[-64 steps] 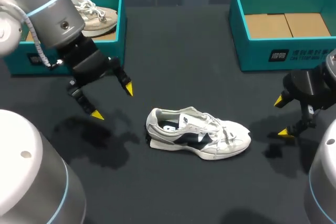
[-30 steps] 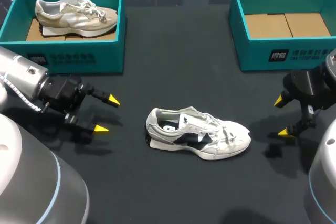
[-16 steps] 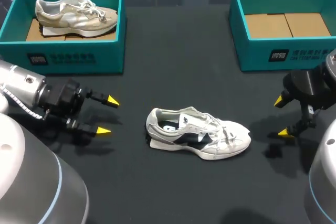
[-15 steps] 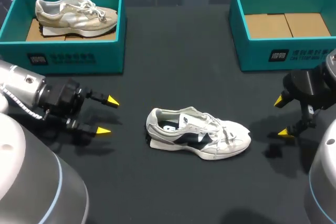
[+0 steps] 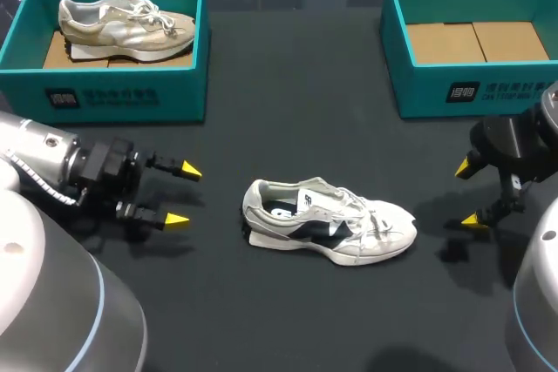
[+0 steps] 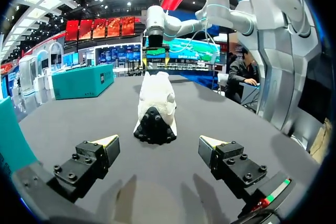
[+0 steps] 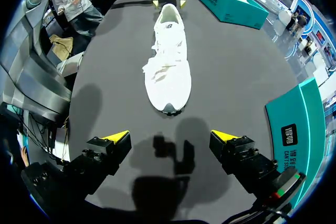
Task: Take the shoe out of the shoebox, open the shoe tongue, remove and reinsert the insole, then place the shoe into the shoebox
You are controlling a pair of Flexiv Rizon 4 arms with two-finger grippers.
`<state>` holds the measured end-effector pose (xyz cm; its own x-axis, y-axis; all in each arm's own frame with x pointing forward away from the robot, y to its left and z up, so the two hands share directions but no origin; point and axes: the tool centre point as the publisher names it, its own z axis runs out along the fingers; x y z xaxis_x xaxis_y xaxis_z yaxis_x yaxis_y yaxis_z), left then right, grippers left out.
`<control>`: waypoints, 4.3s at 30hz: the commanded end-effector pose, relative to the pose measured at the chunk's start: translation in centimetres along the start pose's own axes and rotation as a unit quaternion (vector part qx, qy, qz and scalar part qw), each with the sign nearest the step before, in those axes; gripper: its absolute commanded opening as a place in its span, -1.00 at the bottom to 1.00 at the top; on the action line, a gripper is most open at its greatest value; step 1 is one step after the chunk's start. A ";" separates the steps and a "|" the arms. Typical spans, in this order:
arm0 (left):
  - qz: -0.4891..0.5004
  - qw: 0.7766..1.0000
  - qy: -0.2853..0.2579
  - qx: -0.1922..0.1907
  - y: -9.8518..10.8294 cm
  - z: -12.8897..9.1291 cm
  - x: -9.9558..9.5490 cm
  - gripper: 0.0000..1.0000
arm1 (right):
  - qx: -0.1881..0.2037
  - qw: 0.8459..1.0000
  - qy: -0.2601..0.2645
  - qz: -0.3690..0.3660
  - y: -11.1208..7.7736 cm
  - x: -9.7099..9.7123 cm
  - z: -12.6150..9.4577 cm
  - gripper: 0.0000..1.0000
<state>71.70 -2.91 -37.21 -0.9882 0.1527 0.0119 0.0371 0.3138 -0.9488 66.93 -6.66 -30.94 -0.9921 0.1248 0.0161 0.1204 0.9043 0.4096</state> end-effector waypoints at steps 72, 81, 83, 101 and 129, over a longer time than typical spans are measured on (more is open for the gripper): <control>-0.004 1.000 0.023 0.013 -0.2 12.5 -1.1 1.00 | 0.000 1.000 -0.001 0.000 0.0 0.1 0.0 1.00; -0.006 1.000 0.021 0.018 -0.5 13.6 -1.0 1.00 | 0.000 1.000 -0.001 0.000 0.0 0.1 0.0 1.00; -0.007 1.000 0.020 0.019 -0.5 13.9 -1.0 1.00 | 0.000 1.000 -0.001 0.000 0.0 0.1 0.0 1.00; -0.007 0.999 0.028 0.028 -1.0 15.7 -0.4 1.00 | 0.000 1.000 -0.001 0.000 0.0 0.1 0.0 1.00; -0.022 0.999 -0.018 0.019 -1.1 15.9 1.1 -1.00 | 0.000 1.000 -0.001 0.000 0.0 0.1 0.0 1.00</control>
<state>68.98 -17.95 -41.05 -0.9927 0.1117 0.0457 -0.0124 0.2820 -0.9593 66.93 -6.66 -30.94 -0.9920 0.1248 0.0161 0.1204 0.9043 0.4096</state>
